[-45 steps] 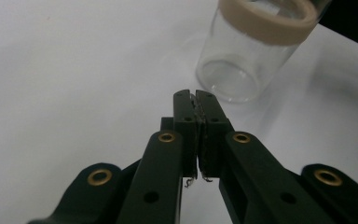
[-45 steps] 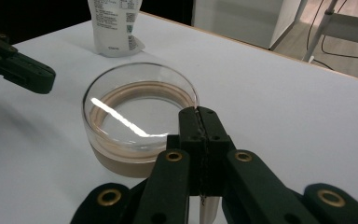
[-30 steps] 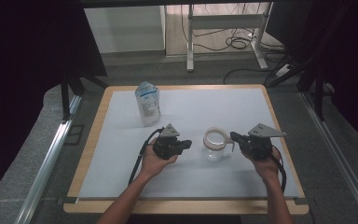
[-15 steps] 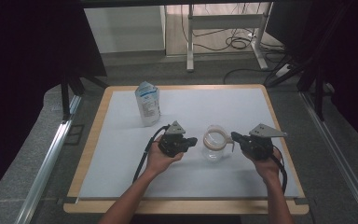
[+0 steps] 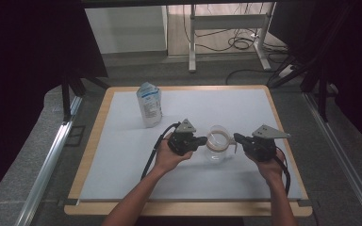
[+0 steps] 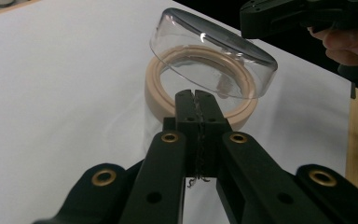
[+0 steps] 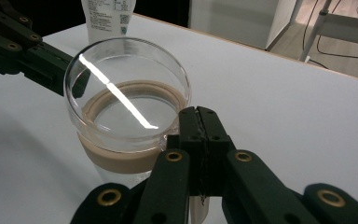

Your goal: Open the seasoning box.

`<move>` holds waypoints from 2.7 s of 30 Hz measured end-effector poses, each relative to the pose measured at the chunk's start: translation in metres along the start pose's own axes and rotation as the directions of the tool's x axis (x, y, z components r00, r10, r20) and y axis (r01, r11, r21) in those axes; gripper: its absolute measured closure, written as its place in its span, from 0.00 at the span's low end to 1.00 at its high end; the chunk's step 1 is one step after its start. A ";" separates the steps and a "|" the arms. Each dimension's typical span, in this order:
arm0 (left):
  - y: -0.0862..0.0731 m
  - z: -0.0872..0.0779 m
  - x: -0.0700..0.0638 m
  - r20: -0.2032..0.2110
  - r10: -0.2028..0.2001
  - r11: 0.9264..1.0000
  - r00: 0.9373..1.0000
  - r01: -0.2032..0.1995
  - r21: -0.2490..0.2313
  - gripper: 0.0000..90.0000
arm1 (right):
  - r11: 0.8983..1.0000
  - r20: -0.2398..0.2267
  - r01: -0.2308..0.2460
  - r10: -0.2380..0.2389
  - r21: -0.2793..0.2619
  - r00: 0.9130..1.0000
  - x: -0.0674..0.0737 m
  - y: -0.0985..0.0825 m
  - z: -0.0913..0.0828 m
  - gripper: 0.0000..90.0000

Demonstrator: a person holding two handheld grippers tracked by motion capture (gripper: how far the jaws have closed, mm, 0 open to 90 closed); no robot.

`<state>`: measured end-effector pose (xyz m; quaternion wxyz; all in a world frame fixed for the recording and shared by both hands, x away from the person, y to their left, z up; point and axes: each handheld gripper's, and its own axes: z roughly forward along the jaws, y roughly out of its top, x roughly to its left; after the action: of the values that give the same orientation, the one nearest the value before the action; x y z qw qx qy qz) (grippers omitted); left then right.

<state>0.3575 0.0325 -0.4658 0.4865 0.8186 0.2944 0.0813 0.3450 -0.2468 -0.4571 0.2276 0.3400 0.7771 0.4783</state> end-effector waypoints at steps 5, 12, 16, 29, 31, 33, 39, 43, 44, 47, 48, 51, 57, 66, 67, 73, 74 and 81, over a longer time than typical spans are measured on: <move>0.003 0.000 -0.002 0.003 0.008 1.000 1.000 -0.008 -0.001 1.00 | 1.000 0.003 0.007 -0.007 -0.001 1.000 0.001 0.000 0.000 0.99; 0.007 0.001 -0.002 0.020 0.009 1.000 1.000 -0.009 -0.006 1.00 | 1.000 -0.007 -0.001 0.001 -0.003 1.000 0.006 -0.003 -0.005 0.98; 0.007 0.000 -0.001 0.025 0.006 1.000 1.000 -0.006 -0.008 1.00 | 1.000 -0.007 -0.014 0.014 0.005 1.000 0.009 -0.013 -0.014 0.95; 0.016 0.002 -0.005 0.033 0.022 1.000 0.999 -0.022 -0.006 1.00 | 0.996 -0.021 -0.072 0.074 0.060 0.997 0.014 -0.055 -0.019 0.78; 0.019 0.002 -0.007 0.031 0.024 1.000 0.999 -0.024 -0.006 1.00 | 0.995 -0.035 -0.064 0.067 0.081 0.997 0.018 -0.060 -0.014 0.76; 0.020 0.002 -0.007 0.029 0.025 1.000 0.999 -0.025 -0.007 1.00 | 0.994 -0.041 -0.060 0.064 0.093 0.997 0.020 -0.062 -0.011 0.75; 0.028 0.005 -0.012 0.038 0.037 0.999 0.999 -0.037 0.000 1.00 | 0.993 -0.065 -0.033 0.040 0.117 0.997 0.031 -0.066 -0.001 0.65; 0.034 0.009 -0.016 0.045 0.054 0.999 0.998 -0.054 0.003 1.00 | 0.992 -0.079 -0.032 0.042 0.125 0.996 0.033 -0.068 0.004 0.61; 0.035 0.009 -0.016 0.044 0.056 0.998 0.997 -0.057 0.006 1.00 | 0.992 -0.082 -0.032 0.042 0.124 0.996 0.034 -0.069 0.004 0.61; 0.038 0.012 -0.019 0.050 0.062 0.998 0.997 -0.063 0.007 1.00 | 0.991 -0.087 -0.026 0.038 0.130 0.996 0.035 -0.070 0.006 0.59; 0.039 0.013 -0.020 0.050 0.064 0.998 0.997 -0.064 0.009 1.00 | 0.991 -0.091 -0.026 0.038 0.129 0.995 0.036 -0.070 0.007 0.59; 0.044 0.018 -0.023 0.061 0.067 0.998 0.996 -0.068 0.011 1.00 | 0.991 -0.095 -0.022 0.035 0.131 0.995 0.038 -0.071 0.009 0.58; 0.057 0.027 -0.034 0.078 0.093 0.995 0.993 -0.095 0.016 1.00 | 0.990 -0.110 -0.012 0.027 0.138 0.994 0.042 -0.071 0.011 0.58; 0.070 0.041 -0.048 0.103 0.130 0.991 0.986 -0.133 0.026 1.00 | 0.991 -0.125 0.000 0.017 0.137 0.992 0.042 -0.072 0.011 0.58; 0.069 0.041 -0.048 0.104 0.133 0.990 0.986 -0.137 0.026 1.00 | 0.991 -0.125 0.002 0.016 0.137 0.992 0.042 -0.072 0.011 0.58; 0.059 0.024 -0.038 0.088 0.109 0.994 0.990 -0.110 0.002 1.00 | 0.991 -0.124 -0.002 0.019 0.135 0.992 0.043 -0.072 0.011 0.57; 0.057 0.021 -0.037 0.085 0.106 0.994 0.991 -0.106 -0.006 1.00 | 0.991 -0.124 0.000 0.017 0.133 0.992 0.044 -0.072 0.011 0.57; 0.038 -0.004 -0.023 0.055 0.070 0.997 0.996 -0.067 -0.047 0.98 | 0.991 -0.135 0.011 0.007 0.134 0.991 0.050 -0.069 0.013 0.56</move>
<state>0.3526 0.0093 -0.4287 0.5100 0.8189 0.2503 0.0812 0.2995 -0.2237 -0.5266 0.1515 0.3208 0.8214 0.4466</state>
